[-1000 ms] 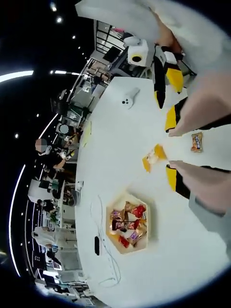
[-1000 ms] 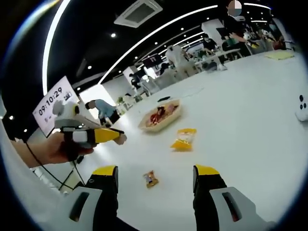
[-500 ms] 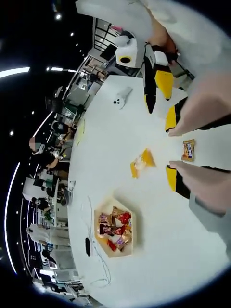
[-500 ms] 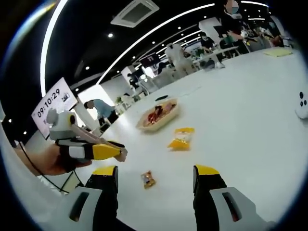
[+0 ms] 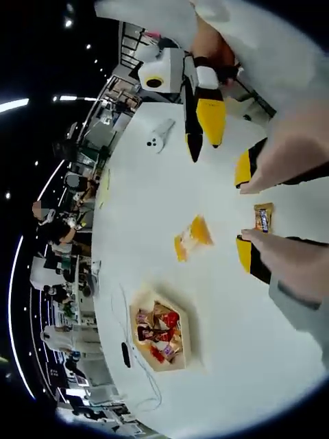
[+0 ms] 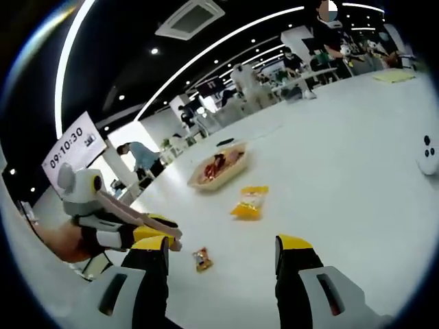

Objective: Place the target food into the container with the food tongs after gripping and lifting it, then release it inside without dropping or visibly crushing the food.

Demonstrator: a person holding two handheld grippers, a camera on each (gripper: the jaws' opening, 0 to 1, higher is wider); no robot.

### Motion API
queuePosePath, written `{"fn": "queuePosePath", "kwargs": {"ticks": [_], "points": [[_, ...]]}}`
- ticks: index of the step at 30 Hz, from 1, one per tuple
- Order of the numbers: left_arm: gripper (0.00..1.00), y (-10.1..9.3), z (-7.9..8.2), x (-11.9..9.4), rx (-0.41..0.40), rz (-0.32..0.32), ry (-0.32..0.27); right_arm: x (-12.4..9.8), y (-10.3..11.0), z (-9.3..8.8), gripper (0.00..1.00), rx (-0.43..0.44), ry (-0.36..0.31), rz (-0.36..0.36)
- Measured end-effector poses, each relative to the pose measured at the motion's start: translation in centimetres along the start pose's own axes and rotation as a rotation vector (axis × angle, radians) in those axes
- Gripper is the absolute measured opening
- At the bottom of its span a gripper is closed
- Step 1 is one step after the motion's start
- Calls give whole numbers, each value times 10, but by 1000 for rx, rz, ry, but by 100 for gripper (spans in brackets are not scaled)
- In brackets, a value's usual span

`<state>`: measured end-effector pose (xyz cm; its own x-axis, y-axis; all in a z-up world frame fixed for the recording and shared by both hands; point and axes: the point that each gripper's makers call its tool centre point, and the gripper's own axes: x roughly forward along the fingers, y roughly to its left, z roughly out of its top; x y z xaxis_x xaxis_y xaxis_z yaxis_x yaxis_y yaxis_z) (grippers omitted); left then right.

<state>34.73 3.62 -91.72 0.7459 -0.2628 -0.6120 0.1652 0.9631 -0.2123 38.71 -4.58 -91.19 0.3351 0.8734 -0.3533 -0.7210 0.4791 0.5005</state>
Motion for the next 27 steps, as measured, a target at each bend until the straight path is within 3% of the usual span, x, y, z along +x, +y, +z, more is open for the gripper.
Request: {"fn": "queuePosePath", "kwargs": {"ticks": [3,11,27], "points": [[25,-1,0,2,14,11,-14,-1,-3,-2,64,10,0,-3],[26,2,-9,7,2,31,14,-2,-10,1,63,26,-11,-27],[26,4,-22,19,-3,50,48,-3,-2,-7,63,5,23,-18]]}}
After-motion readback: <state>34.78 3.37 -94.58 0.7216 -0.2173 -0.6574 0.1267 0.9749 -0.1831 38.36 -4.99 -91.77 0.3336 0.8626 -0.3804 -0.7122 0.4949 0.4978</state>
